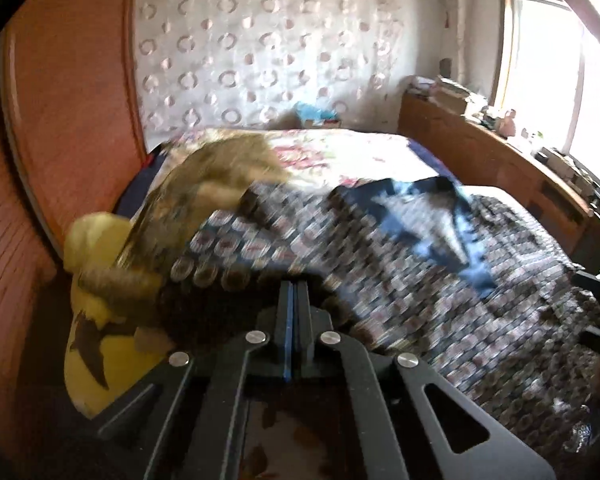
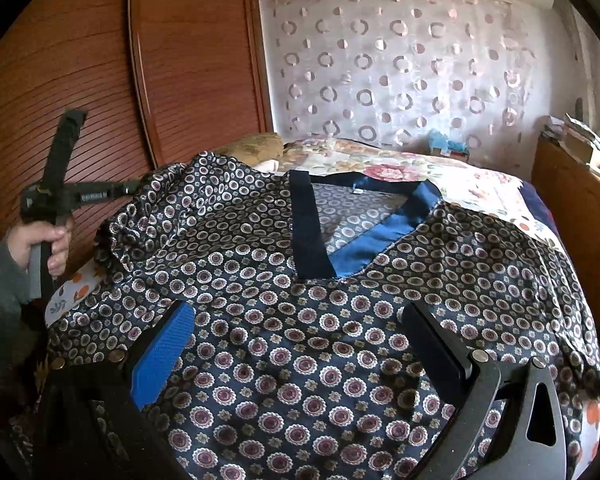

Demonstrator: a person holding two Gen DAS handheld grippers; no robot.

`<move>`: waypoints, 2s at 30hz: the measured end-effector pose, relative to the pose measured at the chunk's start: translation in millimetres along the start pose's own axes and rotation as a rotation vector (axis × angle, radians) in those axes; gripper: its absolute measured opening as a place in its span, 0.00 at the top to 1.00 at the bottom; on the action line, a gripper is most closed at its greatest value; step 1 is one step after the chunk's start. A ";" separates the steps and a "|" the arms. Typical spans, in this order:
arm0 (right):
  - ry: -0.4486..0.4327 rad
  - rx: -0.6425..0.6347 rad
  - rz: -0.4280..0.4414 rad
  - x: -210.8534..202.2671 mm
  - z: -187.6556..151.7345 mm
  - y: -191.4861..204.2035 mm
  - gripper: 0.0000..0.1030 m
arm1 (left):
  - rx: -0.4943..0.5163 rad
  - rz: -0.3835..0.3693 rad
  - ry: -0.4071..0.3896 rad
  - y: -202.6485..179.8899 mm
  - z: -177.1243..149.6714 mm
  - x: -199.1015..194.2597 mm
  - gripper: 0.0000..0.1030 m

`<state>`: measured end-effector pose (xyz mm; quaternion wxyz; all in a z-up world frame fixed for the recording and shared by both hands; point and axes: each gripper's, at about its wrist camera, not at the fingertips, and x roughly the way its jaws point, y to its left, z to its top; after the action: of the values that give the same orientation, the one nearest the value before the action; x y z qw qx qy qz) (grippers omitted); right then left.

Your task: Fold small clothes

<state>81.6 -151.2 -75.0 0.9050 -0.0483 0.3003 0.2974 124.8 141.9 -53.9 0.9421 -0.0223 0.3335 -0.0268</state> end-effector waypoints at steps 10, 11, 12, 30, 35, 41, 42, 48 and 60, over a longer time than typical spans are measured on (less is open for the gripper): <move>-0.003 0.021 -0.008 -10.4 -5.6 -10.2 0.00 | 0.085 -0.029 0.053 -42.2 17.0 23.0 0.99; -0.003 0.018 -0.010 -10.9 -5.6 -10.2 0.00 | 0.073 -0.023 0.047 -40.9 17.1 19.4 0.99; -0.003 0.017 -0.011 -11.0 -5.1 -10.7 0.00 | 0.062 -0.006 0.041 -38.7 17.0 14.5 0.98; -0.006 0.040 0.002 -12.1 -8.6 -14.9 0.00 | -0.118 -0.013 0.170 -1.8 -1.9 37.7 0.73; -0.004 0.060 -0.004 -13.4 -13.3 -21.1 0.00 | -0.009 0.002 0.143 -30.1 7.1 37.2 0.98; -0.007 0.069 -0.006 -16.7 -14.7 -21.8 0.00 | 0.104 -0.061 0.118 -68.6 21.8 31.9 0.98; -0.007 0.070 -0.008 -17.0 -14.7 -21.9 0.00 | 0.112 -0.083 0.117 -73.5 21.8 31.2 0.98; -0.002 0.071 -0.014 -17.1 -13.6 -25.0 0.00 | 0.146 -0.153 0.115 -90.1 16.3 13.8 0.58; -0.001 0.014 0.045 -5.9 10.1 -8.1 0.01 | 0.065 -0.067 -0.020 -43.1 -4.9 -58.0 0.27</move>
<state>87.6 -158.1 -64.1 0.8986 -0.0348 0.3028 0.3156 75.1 102.6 -18.8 0.9443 -0.0029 0.3218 -0.0690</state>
